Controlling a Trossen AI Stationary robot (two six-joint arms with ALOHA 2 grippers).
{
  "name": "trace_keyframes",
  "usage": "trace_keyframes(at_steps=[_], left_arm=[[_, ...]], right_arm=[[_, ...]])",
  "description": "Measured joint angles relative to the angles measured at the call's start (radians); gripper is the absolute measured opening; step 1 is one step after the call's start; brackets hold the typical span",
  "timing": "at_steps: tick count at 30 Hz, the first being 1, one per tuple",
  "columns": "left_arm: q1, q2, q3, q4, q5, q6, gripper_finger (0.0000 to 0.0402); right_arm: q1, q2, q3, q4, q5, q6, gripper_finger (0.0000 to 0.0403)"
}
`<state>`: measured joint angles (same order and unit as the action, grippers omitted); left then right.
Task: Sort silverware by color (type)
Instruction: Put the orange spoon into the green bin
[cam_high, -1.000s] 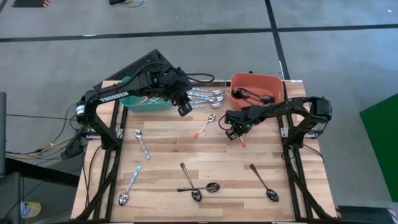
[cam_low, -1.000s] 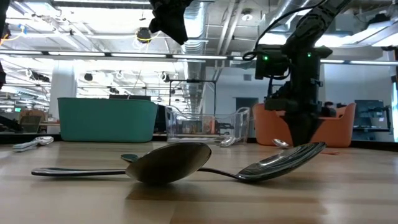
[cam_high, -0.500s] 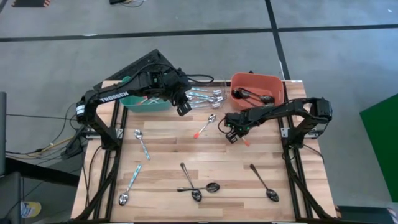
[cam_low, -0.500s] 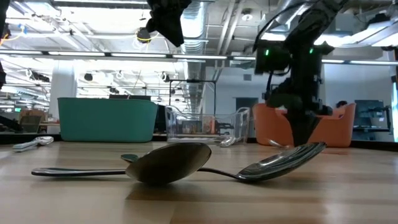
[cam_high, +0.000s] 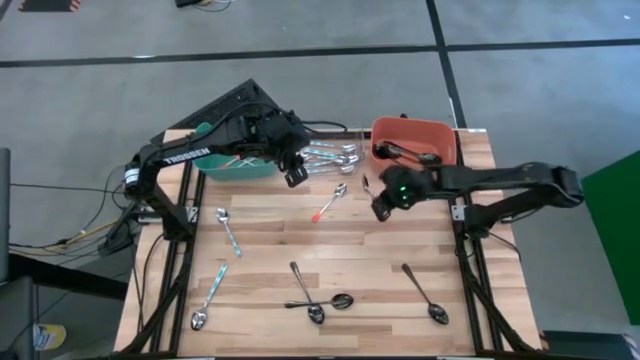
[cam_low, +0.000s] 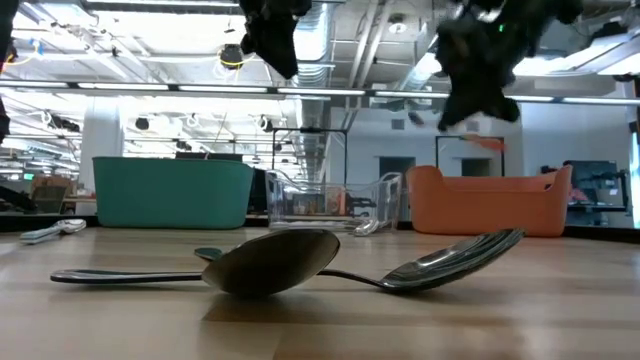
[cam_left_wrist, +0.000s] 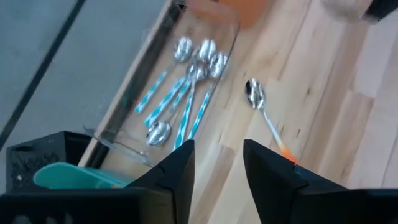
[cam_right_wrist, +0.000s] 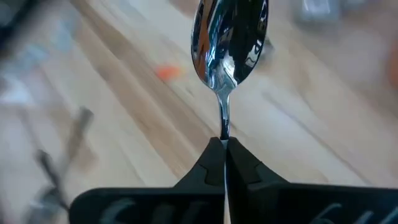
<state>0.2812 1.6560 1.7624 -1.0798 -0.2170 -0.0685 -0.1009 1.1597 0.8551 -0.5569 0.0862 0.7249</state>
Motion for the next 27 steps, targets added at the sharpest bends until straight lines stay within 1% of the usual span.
trace_keyframes(at_steps=[3,7,8,10,13,15,19,23,27], left_arm=[[-0.001,0.036,-0.001,-0.013,0.005,0.002,0.0145],[-0.001,0.107,-0.001,0.027,0.035,-0.043,0.0170],[-0.001,0.127,-0.001,0.040,0.059,-0.053,0.0174],[-0.001,0.162,-0.002,0.094,0.145,-0.055,0.0178],[-0.008,0.189,-0.002,0.225,0.287,-0.050,0.0179],[-0.012,0.195,-0.002,0.330,0.338,-0.050,0.0179],[-0.007,0.196,-0.001,0.471,0.334,-0.071,0.0180],[0.007,0.193,-0.001,0.561,0.377,-0.135,0.0180],[0.007,0.193,-0.001,0.648,0.359,-0.218,0.0180]], right_arm=[[0.016,-0.057,0.000,0.080,0.031,-0.021,0.0007],[0.043,-0.092,0.000,0.233,0.089,-0.142,0.0007],[0.043,-0.097,0.001,0.265,0.105,-0.161,0.0007],[0.044,-0.100,0.001,0.294,0.148,-0.179,0.0007],[0.045,-0.099,0.001,0.310,0.208,-0.205,0.0007],[0.047,-0.099,0.001,0.305,0.238,-0.218,0.0006],[0.054,-0.099,0.001,0.294,0.300,-0.219,0.0006],[0.056,-0.099,0.001,0.322,0.396,-0.240,0.0006],[0.051,-0.099,0.001,0.356,0.442,-0.285,0.0006]])
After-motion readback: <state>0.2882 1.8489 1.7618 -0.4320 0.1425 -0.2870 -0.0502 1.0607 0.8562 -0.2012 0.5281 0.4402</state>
